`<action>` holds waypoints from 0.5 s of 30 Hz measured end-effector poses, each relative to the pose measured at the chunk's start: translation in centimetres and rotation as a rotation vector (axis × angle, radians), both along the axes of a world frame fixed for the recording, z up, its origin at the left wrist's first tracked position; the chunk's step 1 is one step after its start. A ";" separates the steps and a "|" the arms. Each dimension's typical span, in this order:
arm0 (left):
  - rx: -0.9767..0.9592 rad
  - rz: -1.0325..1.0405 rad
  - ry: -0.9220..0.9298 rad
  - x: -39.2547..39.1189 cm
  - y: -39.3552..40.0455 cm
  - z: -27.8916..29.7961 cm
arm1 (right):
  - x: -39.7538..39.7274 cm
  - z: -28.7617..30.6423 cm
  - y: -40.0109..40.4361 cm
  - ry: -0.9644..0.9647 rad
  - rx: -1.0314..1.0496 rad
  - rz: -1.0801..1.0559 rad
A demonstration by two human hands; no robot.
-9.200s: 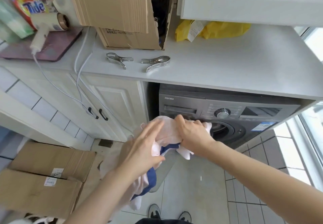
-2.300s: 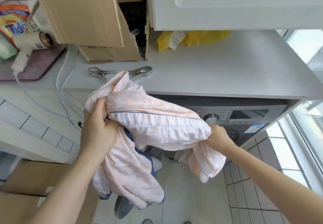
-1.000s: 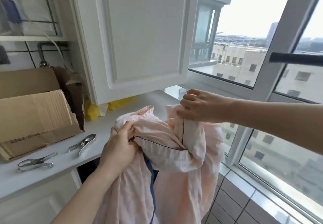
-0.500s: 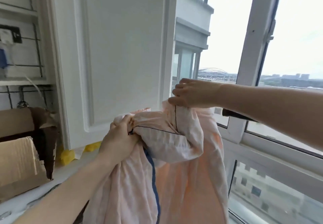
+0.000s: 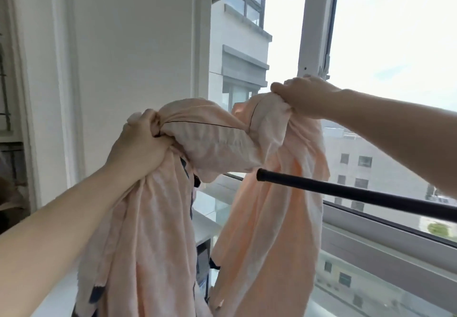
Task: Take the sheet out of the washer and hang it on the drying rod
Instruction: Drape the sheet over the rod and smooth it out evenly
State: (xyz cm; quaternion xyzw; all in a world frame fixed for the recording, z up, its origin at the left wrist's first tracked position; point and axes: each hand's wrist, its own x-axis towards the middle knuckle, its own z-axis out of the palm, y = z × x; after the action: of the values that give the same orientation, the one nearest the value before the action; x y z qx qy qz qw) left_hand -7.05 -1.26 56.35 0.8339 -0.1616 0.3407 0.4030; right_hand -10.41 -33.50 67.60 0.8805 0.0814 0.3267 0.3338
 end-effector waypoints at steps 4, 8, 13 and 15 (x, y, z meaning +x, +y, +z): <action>0.008 0.027 -0.054 -1.8 -1.1 2.5 | -1.6 0.8 -3.2 -0.011 0.068 -0.027; 0.008 0.050 -0.109 -4.1 -2.6 4.5 | -2.9 0.9 -5.3 -0.017 0.158 -0.028; 0.025 0.034 -0.136 -6.6 -4.5 4.8 | -4.6 0.6 -7.2 0.047 0.157 -0.063; 0.025 0.029 -0.131 -7.4 -5.2 4.6 | -5.6 0.4 -7.6 0.053 0.132 -0.076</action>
State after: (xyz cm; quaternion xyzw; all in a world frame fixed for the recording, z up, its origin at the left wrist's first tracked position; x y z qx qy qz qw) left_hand -14.49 -6.48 60.97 0.8170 -0.1797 0.3984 0.3763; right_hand -16.02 -41.15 67.97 0.9113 0.0351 0.2953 0.2848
